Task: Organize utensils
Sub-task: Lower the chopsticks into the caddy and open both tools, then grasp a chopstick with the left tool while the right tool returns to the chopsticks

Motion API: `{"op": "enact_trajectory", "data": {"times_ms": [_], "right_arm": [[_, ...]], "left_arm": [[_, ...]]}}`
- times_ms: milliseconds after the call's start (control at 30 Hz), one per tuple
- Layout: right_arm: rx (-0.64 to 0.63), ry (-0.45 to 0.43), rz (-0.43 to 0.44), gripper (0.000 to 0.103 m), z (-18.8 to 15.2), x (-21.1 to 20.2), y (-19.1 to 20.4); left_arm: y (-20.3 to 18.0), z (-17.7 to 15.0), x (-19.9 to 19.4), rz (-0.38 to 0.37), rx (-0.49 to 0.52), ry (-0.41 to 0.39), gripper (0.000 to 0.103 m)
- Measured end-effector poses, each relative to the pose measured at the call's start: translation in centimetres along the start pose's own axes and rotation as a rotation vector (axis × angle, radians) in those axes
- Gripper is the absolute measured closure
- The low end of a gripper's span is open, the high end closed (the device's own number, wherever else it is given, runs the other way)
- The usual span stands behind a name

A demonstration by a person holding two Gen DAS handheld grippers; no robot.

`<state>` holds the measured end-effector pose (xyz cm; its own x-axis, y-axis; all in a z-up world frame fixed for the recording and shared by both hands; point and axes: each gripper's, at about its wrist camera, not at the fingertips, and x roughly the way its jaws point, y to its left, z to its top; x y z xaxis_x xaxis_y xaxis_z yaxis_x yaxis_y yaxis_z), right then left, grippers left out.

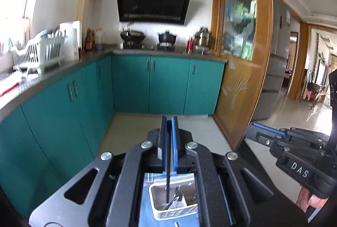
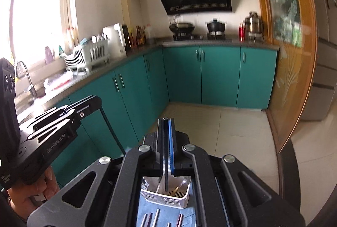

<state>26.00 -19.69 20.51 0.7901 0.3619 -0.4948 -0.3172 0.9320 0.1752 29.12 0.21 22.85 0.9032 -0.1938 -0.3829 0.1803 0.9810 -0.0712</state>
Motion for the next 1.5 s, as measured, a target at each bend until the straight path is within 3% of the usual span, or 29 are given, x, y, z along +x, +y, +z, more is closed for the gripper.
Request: {"op": "enact_trajectory", "data": {"times_ms": [100, 233, 267, 300, 333, 367, 500, 567, 667, 800, 900, 1033, 1167, 1500], "right_arm": [[0.036, 0.075, 0.006, 0.098, -2.6, 3.3, -0.9], [0.061, 0.118, 0.002, 0.097, -4.3, 4.7, -1.6], [0.061, 0.123, -0.003, 0.087, -4.5, 4.6, -1.5], [0.061, 0.124, -0.014, 0.075, -4.7, 4.2, -1.6], [0.066, 0.106, -0.017, 0.049, -4.8, 3.5, -1.7], [0.070, 0.070, -0.021, 0.039, -5.0, 2.1, -1.8], [0.029, 0.003, -0.026, 0.039, -7.4, -4.1, -1.8], [-0.020, -0.030, -0.044, 0.031, -10.4, -7.8, -1.1], [-0.021, -0.056, -0.064, 0.023, -15.9, -11.6, -0.4], [0.063, -0.025, -0.085, 0.023, -23.8, -14.4, 0.2], [0.093, 0.006, -0.103, 0.023, -28.6, -15.2, 0.9], [0.032, 0.070, -0.125, 0.023, -33.2, -15.2, 2.3], [0.080, 0.098, -0.108, 0.023, -34.5, -15.3, 1.8], [0.061, 0.079, -0.116, 0.024, -34.0, -16.1, 1.6]], "left_arm": [[0.8, -2.6, 2.8, 0.010, -0.011, 0.063, 0.099], [1.9, -5.1, 4.6, 0.017, -0.024, 0.123, 0.096], [2.1, -5.6, 4.4, 0.017, -0.023, 0.119, 0.078], [2.3, -6.1, 3.9, 0.024, -0.017, 0.108, 0.044], [2.5, -6.5, 3.1, 0.027, -0.014, 0.085, 0.033], [2.6, -6.9, 2.3, 0.025, -0.013, 0.069, 0.028], [2.9, -10.0, -3.8, 0.010, -0.011, 0.022, 0.025], [2.9, -12.6, -7.8, 0.038, -0.002, -0.022, 0.017], [2.5, -17.7, -12.5, 0.049, -0.018, 0.002, 0.015], [2.0, -24.2, -16.5, 0.053, -0.094, 0.060, 0.015], [0.8, -27.7, -18.5, 0.048, -0.095, 0.104, 0.015], [-1.3, -30.4, -19.4, 0.014, -0.044, 0.161, 0.015], [-1.9, -31.3, -19.1, -0.005, -0.053, 0.199, 0.019], [-3.2, -31.0, -19.2, -0.007, -0.029, 0.202, 0.021]]}}
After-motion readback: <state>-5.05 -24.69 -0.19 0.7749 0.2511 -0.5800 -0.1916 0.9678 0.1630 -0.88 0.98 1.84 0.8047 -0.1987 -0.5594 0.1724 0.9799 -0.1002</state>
